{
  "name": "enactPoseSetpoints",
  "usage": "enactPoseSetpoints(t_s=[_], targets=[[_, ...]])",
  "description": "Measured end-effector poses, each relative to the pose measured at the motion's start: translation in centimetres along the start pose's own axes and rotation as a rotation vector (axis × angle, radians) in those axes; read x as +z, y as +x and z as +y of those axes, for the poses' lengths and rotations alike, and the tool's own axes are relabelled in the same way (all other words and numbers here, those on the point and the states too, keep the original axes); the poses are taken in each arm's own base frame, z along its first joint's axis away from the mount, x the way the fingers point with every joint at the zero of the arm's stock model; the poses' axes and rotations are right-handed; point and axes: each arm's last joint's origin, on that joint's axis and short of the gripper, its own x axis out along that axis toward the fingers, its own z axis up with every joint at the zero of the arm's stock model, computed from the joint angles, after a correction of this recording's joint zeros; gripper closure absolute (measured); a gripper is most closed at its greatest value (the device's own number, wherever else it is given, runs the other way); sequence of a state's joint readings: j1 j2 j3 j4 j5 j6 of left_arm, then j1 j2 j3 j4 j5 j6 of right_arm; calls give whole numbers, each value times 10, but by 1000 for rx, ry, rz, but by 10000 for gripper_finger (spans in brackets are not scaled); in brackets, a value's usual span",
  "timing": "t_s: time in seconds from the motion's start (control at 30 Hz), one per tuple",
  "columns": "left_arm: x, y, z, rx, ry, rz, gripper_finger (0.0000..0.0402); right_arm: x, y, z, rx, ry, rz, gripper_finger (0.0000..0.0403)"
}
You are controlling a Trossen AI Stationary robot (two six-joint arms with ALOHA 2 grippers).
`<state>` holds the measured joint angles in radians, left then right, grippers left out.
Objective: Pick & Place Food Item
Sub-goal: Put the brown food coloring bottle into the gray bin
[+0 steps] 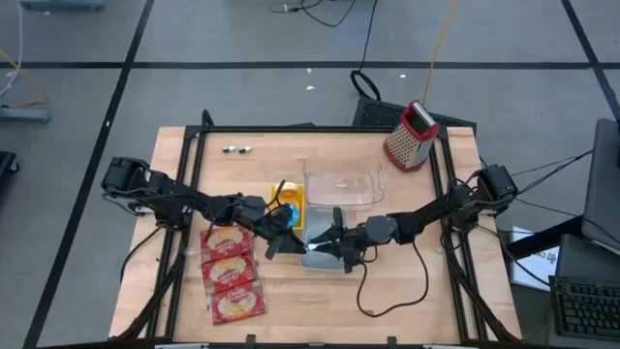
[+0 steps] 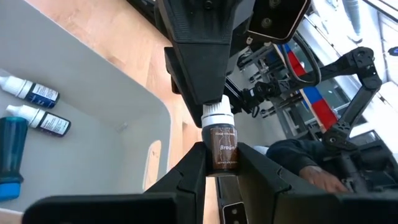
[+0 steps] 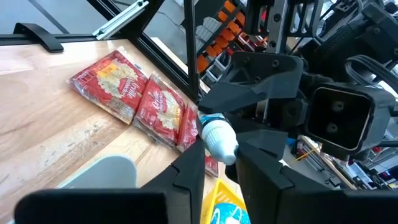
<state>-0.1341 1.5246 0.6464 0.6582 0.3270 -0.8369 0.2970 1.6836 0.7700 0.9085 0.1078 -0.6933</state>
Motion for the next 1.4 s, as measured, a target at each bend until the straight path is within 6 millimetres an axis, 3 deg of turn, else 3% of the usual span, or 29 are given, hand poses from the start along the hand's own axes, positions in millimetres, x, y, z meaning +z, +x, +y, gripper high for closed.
enactPoseSetpoints(t_s=[0.3, 0.7, 1.13, 1.4], targets=[[1, 0, 2, 38, 25, -25, 328, 5, -1, 3, 18, -1, -39, 297], [0, 0, 1, 13, -6, -5, 328, 5, -1, 3, 5, -63, -28, 328], [-3, 1, -3, -2, 0, 0, 328, 1, 0, -2, -15, -46, -17, 221], [-3, 2, -7, -27, 8, -21, 328, 0, 0, -3, -16, -48, -15, 231]])
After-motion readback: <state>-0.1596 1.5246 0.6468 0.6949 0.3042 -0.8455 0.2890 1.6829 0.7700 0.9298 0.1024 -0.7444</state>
